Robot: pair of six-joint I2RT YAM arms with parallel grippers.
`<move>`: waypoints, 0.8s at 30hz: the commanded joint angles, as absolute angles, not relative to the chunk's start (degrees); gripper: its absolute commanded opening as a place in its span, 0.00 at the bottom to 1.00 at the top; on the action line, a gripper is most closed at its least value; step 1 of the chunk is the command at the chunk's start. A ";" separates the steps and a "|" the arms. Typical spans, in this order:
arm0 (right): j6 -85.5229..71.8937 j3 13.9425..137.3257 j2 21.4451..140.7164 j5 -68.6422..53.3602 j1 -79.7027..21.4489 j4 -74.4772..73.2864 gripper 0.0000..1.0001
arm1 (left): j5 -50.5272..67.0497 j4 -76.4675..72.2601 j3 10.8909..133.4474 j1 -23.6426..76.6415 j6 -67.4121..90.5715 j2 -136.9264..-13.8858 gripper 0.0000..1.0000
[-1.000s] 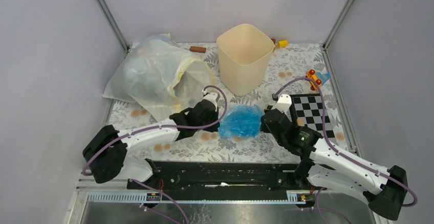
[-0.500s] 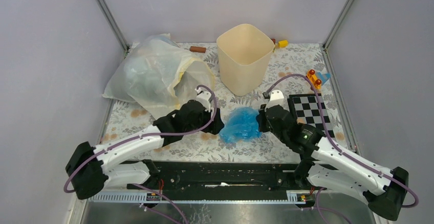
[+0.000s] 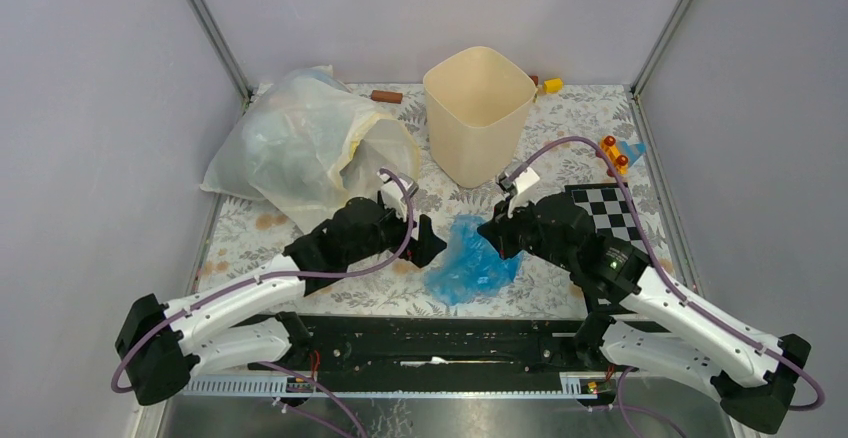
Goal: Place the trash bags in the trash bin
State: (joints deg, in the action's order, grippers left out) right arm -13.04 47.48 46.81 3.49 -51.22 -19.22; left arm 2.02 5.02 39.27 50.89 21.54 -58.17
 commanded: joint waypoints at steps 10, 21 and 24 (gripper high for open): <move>-12.33 51.38 49.50 -4.43 -50.92 -18.19 0.00 | 9.68 -10.34 38.89 50.78 19.66 -62.35 0.87; -13.69 52.13 53.99 12.84 -50.98 -23.97 0.24 | -11.01 -5.02 43.97 50.78 21.65 -66.70 0.05; -14.76 51.51 54.59 22.15 -50.98 -25.46 0.33 | -12.94 -1.87 44.50 50.79 21.23 -64.63 0.00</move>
